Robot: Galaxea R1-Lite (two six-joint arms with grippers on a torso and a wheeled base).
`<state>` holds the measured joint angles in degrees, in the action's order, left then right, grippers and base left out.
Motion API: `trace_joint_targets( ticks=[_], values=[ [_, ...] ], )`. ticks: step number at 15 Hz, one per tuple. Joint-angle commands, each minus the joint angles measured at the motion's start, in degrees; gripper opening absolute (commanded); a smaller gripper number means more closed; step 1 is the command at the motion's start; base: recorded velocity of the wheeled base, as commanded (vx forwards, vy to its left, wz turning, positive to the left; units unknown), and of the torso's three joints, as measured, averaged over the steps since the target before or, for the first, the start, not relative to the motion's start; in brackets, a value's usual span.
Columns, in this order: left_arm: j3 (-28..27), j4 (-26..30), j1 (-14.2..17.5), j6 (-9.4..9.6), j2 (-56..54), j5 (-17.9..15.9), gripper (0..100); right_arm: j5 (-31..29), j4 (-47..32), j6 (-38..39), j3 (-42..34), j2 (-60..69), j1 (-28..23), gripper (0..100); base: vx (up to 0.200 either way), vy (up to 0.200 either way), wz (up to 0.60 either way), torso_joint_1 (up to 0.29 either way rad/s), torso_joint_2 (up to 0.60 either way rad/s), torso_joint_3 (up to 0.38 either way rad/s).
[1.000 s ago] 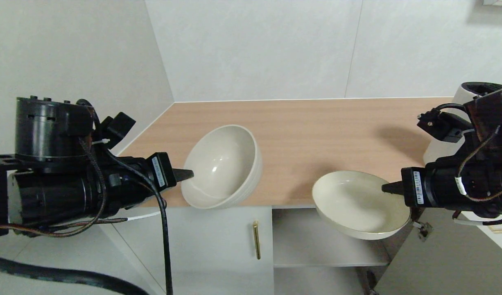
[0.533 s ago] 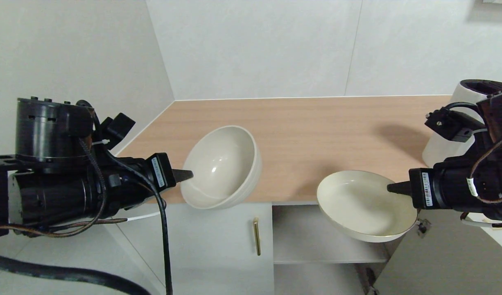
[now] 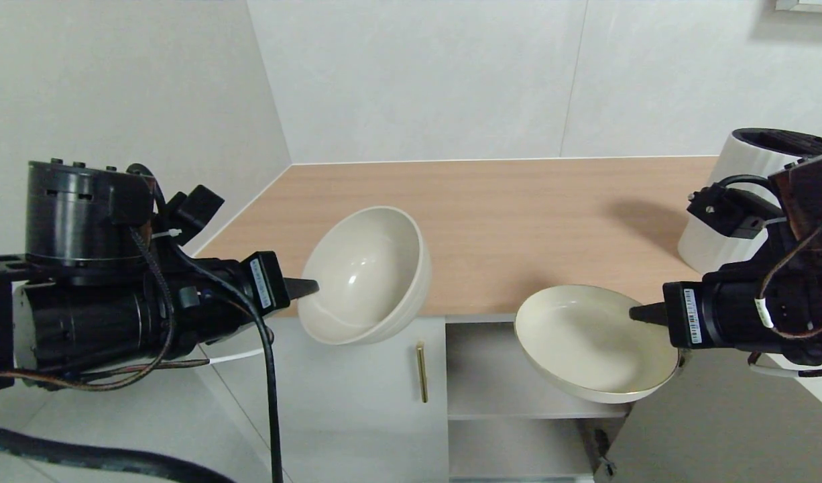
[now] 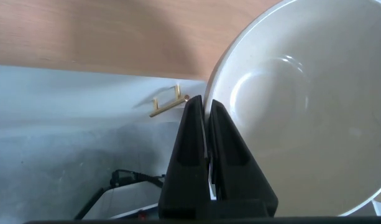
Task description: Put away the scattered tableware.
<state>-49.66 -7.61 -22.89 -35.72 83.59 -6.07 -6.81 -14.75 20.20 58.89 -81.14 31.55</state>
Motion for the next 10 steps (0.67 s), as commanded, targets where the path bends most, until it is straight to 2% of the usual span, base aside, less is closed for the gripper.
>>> trace_joint_targets(
  ticks=[1, 4, 6, 7, 10],
  values=[
    [0.0, 0.0, 0.0, 0.03, 0.0, 0.0, 0, 0.0, 0.0, 0.0, 0.0, -0.9, 0.0, 0, 0.0, 0.0, 0.0, 0.0, 0.0, 0.0],
    [0.1, 0.0, 0.0, 0.21, 0.0, -0.1, 0, 0.0, 0.4, -0.4, -0.7, -1.2, 0.0, 0, 0.0, 0.0, 0.0, 0.0, 0.0, 0.0],
    [0.6, 1.1, 0.0, 2.58, -0.1, -0.3, 0, 0.0, 1.5, -1.4, -1.6, -1.3, 0.0, 0, 0.0, 0.0, 0.0, 0.0, 0.0, 0.0],
    [0.5, 1.6, -0.1, 2.94, -0.1, -0.3, 0, 0.0, 1.6, -1.4, -1.7, -1.4, 0.0, 0, 0.0, 0.0, 0.0, 0.0, 0.0, 0.0],
    [0.6, 1.7, -0.1, 3.02, -0.1, -0.3, 0, 0.0, 1.7, -1.7, -1.9, -1.5, 0.0, 0, 0.0, 0.0, 0.0, -0.065, 0.15, 0.088]
  ],
)
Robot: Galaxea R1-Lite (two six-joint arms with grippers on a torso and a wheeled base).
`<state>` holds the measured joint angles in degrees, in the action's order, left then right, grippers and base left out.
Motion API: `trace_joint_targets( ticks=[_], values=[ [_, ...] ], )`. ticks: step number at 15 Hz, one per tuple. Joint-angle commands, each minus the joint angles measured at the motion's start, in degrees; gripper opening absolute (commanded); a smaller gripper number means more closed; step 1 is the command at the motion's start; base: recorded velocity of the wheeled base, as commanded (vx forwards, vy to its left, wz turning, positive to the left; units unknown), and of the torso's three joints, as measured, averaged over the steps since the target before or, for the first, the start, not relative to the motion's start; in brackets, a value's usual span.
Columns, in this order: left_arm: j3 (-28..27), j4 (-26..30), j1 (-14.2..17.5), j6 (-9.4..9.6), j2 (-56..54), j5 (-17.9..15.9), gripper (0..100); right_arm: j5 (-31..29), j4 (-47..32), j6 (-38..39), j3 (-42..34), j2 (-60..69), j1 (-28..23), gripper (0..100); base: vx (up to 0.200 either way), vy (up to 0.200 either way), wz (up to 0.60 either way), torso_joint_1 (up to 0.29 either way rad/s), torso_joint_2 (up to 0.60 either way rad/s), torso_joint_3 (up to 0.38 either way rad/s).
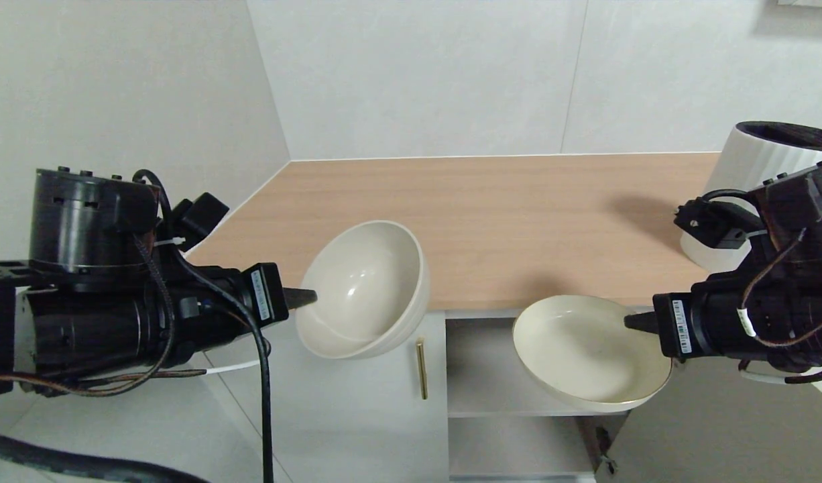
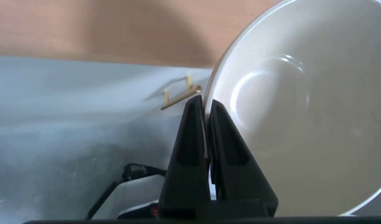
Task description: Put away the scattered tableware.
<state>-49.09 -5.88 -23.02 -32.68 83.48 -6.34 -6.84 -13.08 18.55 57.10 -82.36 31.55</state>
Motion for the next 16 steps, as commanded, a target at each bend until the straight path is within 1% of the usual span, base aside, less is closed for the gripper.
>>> trace_joint_targets(
  ticks=[1, 10, 14, 16],
  values=[
    [0.0, 0.0, -0.1, -0.01, 0.0, 0.0, 0, 0.0, 0.0, 0.0, -0.1, -0.3, 0.0, 0, 0.0, 0.0, 0.0, -0.144, 0.39, 0.222],
    [0.0, 0.0, -0.1, -0.01, 0.1, 0.0, 0, 0.0, 0.0, 0.0, -0.1, -0.7, 0.0, 0, 0.0, 0.0, 0.0, -0.172, 0.46, 0.284],
    [0.0, 0.0, -0.1, -0.01, 0.1, 0.0, 0, -0.1, 0.0, 0.0, -0.1, -1.3, 0.0, 0, 0.0, 0.0, 0.0, -0.135, 0.45, 0.315],
    [0.0, 0.0, -0.1, -0.01, 0.1, 0.0, 0, -0.1, 0.0, 0.0, -0.1, -1.3, 0.0, 0, 0.0, 0.0, 0.0, -0.073, 0.31, 0.212]
  ],
)
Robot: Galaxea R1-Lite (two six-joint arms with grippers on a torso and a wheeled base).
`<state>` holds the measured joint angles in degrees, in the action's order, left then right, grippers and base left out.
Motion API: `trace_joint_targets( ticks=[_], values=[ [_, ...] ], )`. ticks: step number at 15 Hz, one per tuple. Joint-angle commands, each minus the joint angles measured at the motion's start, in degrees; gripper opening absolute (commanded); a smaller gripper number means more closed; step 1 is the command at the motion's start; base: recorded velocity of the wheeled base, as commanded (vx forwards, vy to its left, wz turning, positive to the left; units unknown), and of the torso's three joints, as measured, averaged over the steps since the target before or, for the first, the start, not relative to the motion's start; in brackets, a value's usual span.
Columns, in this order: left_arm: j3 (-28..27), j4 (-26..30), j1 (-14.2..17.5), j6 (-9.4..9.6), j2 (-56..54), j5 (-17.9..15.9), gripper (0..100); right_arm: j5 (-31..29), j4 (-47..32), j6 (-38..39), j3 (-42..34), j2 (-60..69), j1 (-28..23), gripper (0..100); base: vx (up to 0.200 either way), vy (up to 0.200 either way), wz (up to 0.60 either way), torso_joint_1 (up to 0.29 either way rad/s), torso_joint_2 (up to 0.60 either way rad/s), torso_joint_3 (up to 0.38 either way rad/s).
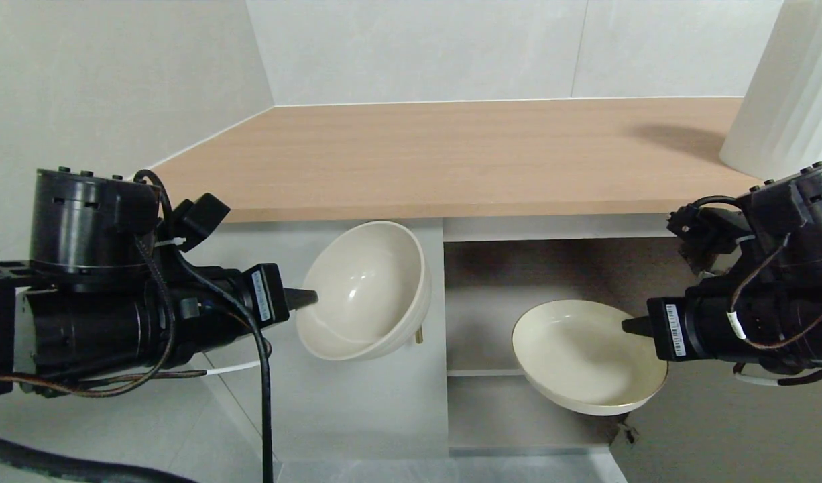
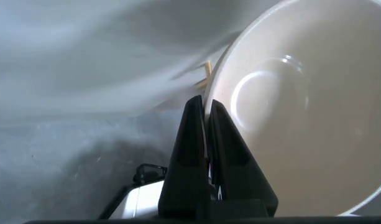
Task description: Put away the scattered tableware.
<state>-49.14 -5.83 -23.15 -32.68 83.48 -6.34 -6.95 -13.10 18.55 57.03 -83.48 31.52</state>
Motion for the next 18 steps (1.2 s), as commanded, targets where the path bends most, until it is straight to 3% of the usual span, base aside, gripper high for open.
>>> trace_joint_targets(
  ticks=[1, 10, 13, 18],
  values=[
    [0.0, -0.1, 0.0, -0.01, 0.1, 0.0, 0, 0.0, 0.0, 0.0, 0.0, -0.3, 0.0, 0, 0.0, 0.0, 0.0, -0.027, 0.11, 0.071],
    [0.1, 0.5, -0.2, 0.16, 0.3, -0.2, 0, 0.0, 0.0, 0.0, 0.0, -2.1, 0.0, 0, 0.0, 0.0, 0.0, -0.002, 0.01, 0.004],
    [0.1, 3.3, -0.8, 2.54, 0.9, -0.3, 0, -0.1, 0.1, 0.0, 0.2, -5.2, 0.0, 0, 0.0, 0.0, 0.0, 0.0, 0.0, 0.0],
    [0.0, 6.1, -2.0, 3.5, 1.7, -0.3, 0, -0.6, 8.2, 1.0, -0.1, -20.7, -0.2, 0, 0.0, 0.0, 0.0, 0.0, 0.0, 0.0]
  ],
)
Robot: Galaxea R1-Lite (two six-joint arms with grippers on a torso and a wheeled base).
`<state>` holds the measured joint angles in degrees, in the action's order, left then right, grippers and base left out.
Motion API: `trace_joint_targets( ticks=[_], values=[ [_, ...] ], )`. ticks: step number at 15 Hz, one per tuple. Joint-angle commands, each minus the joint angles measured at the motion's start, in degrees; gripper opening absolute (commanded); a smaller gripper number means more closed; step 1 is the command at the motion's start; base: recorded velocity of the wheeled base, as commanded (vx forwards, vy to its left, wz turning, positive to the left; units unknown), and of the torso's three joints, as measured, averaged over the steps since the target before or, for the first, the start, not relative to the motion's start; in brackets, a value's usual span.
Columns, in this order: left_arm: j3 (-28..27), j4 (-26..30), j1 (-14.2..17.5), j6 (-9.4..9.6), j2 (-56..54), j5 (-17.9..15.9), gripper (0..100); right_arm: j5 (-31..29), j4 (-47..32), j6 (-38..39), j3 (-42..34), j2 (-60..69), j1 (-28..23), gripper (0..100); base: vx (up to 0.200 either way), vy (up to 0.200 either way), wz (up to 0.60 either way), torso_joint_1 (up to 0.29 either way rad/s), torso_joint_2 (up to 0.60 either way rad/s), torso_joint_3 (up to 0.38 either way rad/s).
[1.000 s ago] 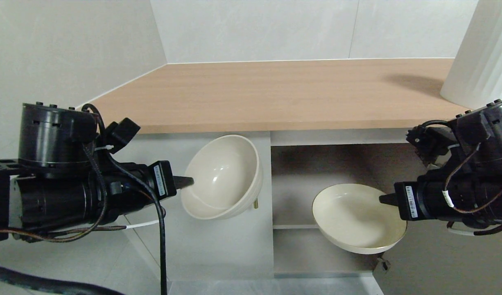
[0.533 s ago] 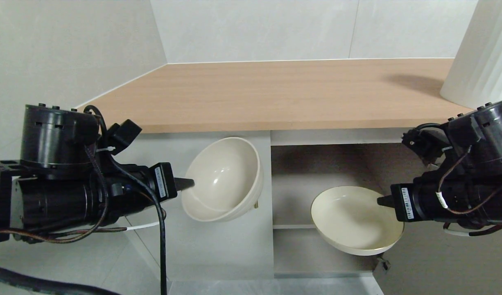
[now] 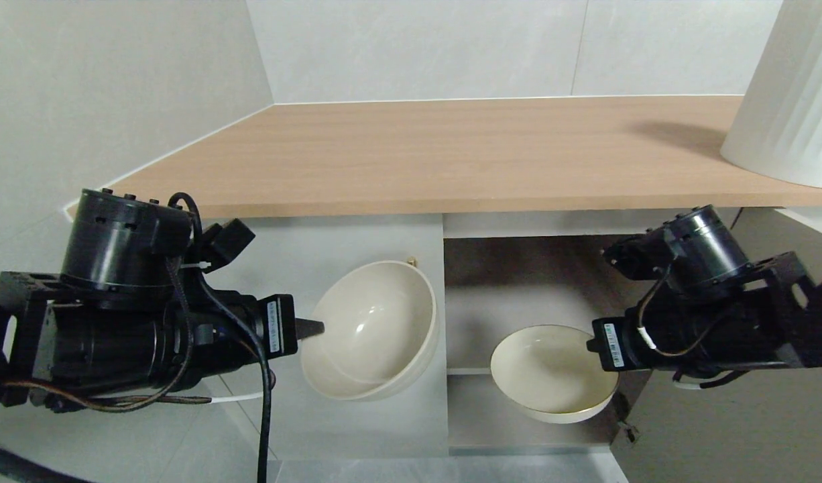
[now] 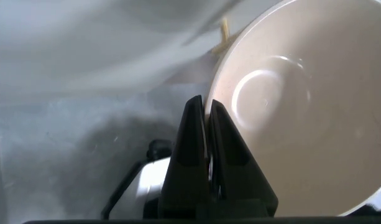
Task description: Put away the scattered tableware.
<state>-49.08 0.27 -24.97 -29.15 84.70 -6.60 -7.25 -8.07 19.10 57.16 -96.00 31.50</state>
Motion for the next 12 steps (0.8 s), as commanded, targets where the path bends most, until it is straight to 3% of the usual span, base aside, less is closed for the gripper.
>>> trace_joint_targets(
  ticks=[1, 4, 5, 6, 8, 10, 12],
  values=[
    [-0.1, 0.4, -0.2, 0.32, 0.6, 0.0, 0, -1.6, 7.5, 1.2, -0.8, -12.0, -1.4, 0, 0.0, 0.0, 0.0, 0.0, 0.0, 0.0],
    [-0.4, 2.1, -0.2, 0.41, 0.7, 0.0, 0, -6.1, 21.3, 1.6, -1.6, -21.2, -4.6, 0, 0.0, 0.0, 0.0, 0.0, 0.0, 0.0],
    [-0.5, 2.3, -0.2, 0.41, 0.8, 0.0, 0, -6.4, 22.3, 1.6, -1.7, -21.9, -4.8, 0, 0.0, 0.0, 0.0, 0.0, 0.0, 0.0],
    [-0.7, 3.0, -0.3, 0.41, 1.2, 0.0, 0, -7.7, 30.4, 1.6, -2.1, -27.0, -6.3, 0, 0.0, 0.0, 0.0, 0.0, 0.0, 0.0],
    [-0.8, 3.3, -0.3, 0.41, 1.3, 0.1, 0, -9.5, 38.6, 1.5, -2.0, -31.4, -7.5, 0, 0.0, 0.0, 0.0, 0.0, 0.0, 0.0],
    [-0.8, 3.4, -0.3, 0.41, 1.4, 0.1, 0, -13.8, 45.8, 1.2, -1.6, -35.4, -8.1, 0, 0.0, 0.0, 0.0, 0.0, 0.0, 0.0],
    [-0.8, 3.4, -0.3, 0.41, 1.5, 0.1, 0, -14.4, 47.7, 0.9, -0.7, -37.7, -9.0, 0, 0.0, 0.0, 0.0, 0.0, 0.0, 0.0]
  ],
)
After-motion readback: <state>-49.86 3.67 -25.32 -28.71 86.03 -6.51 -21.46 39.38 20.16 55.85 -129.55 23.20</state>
